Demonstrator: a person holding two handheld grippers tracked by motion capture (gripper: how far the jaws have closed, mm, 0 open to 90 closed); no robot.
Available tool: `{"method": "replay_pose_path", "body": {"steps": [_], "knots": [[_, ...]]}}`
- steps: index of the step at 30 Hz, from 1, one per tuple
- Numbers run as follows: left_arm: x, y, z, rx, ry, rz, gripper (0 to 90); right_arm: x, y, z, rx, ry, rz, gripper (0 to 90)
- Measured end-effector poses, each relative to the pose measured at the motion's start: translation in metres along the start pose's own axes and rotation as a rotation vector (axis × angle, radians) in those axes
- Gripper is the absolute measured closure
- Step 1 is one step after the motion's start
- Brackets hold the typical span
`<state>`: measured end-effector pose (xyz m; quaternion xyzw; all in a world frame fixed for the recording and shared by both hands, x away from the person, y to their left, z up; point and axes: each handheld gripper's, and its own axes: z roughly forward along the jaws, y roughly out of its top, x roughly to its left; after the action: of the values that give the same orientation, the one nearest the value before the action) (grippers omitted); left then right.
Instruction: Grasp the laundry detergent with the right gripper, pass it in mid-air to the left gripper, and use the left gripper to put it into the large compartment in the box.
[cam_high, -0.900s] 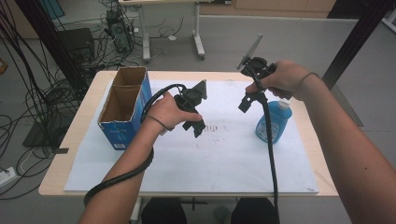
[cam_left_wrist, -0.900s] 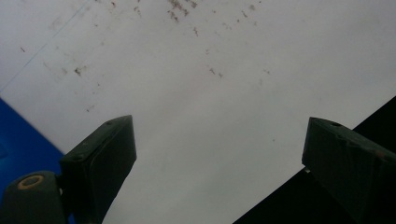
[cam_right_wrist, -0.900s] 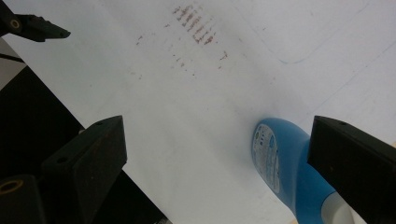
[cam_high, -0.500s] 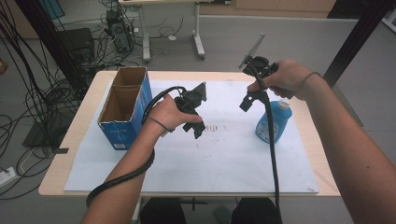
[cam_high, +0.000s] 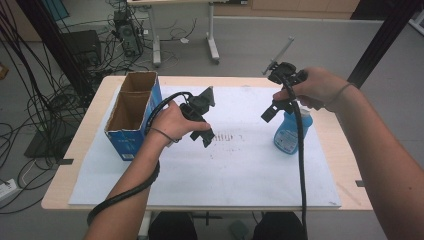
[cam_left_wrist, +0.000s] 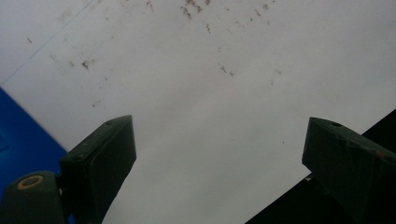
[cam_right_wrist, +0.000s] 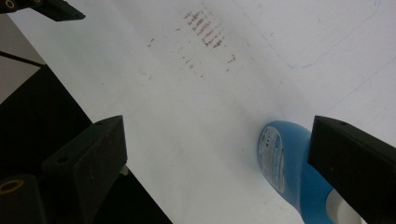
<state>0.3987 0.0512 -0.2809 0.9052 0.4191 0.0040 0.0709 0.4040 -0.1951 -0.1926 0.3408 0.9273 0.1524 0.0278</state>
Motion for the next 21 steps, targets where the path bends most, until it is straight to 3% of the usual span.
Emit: {"method": "replay_pose_path", "body": {"steps": [5,14,21], "knots": [[0.001,-0.005,-0.002,-0.016,0.002,-0.007,10.1,-0.001,-0.011,0.0,-0.027,0.04,-0.004,4.9],[-0.003,-0.009,0.0,-0.022,-0.002,-0.002,9.9,0.002,-0.029,-0.003,-0.06,0.029,-0.022,5.0],[-0.005,-0.012,0.003,-0.05,-0.012,-0.008,10.0,0.004,-0.047,-0.003,-0.095,0.05,-0.027,4.7]]}}
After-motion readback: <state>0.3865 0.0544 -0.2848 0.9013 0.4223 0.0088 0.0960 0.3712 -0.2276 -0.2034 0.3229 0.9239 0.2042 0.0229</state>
